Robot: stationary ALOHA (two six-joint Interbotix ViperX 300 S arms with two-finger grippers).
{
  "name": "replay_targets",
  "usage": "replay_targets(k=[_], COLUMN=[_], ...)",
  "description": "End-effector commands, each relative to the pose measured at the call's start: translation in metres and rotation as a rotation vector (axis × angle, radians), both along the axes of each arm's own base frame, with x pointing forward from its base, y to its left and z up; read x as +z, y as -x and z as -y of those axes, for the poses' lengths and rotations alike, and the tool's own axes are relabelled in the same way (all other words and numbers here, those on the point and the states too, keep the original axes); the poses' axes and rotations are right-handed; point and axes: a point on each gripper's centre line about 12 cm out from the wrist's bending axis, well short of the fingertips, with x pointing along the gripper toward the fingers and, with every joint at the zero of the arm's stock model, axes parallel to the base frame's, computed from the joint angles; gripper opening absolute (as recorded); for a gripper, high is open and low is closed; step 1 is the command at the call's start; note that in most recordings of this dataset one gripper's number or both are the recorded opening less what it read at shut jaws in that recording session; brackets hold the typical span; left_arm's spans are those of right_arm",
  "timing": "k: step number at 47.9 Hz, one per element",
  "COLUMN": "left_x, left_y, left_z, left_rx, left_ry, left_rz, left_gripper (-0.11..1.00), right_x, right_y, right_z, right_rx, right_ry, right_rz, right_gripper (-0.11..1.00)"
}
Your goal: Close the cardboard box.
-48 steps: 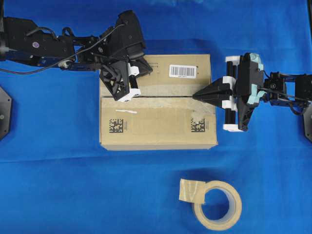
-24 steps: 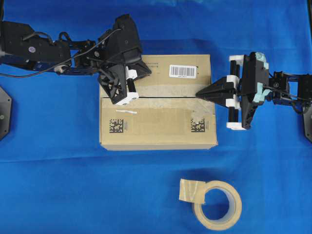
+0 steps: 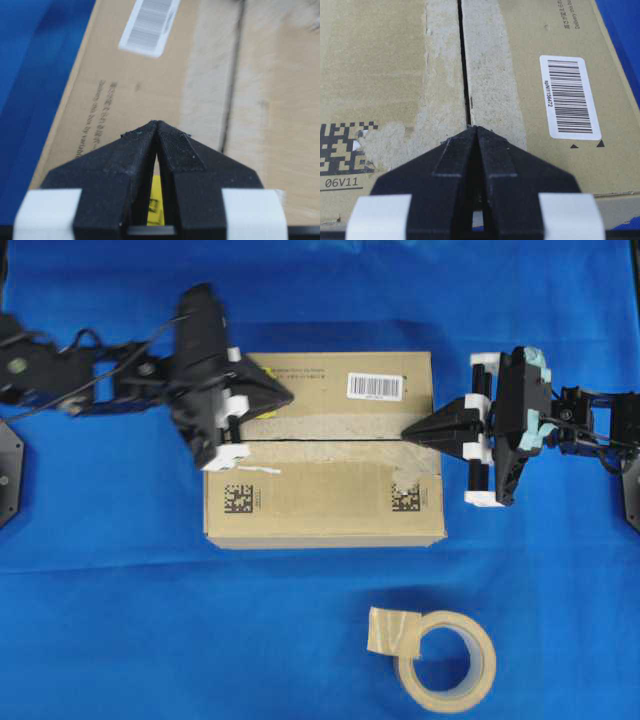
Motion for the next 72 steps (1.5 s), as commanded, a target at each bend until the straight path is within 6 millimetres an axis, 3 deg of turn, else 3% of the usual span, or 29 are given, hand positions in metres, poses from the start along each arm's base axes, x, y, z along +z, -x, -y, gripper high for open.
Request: replay_targets(k=[1,14,22,42,72], left_x=[0.016,-0.005,-0.016,-0.037,-0.047], left_y=[0.014,0.053,0.061,0.058,0.066], left_z=[0.006,0.028,0.03,0.041,0.03], left_rx=[-0.008,-0.066,-0.068,-0.11,-0.068], left_ry=[-0.019,-0.035,-0.037,-0.031,-0.03], left_rz=[0.129,0.212,0.219,0.177,0.141], left_gripper=[0.03,0.03,0.03,0.03,0.03], right_x=[0.004,0.004,0.003,0.003,0.004], right_y=[-0.004,-0.009,-0.008,-0.008,-0.008], right_z=[0.002,0.003,0.003,0.003,0.003], right_rx=[-0.008,-0.008,-0.008,-0.007,-0.01], right_ry=[0.001,0.001,0.001,0.002,-0.003], right_rz=[0.015,0.015,0.014,0.014,0.016], right_gripper=[0.01,0.01,0.01,0.01,0.01])
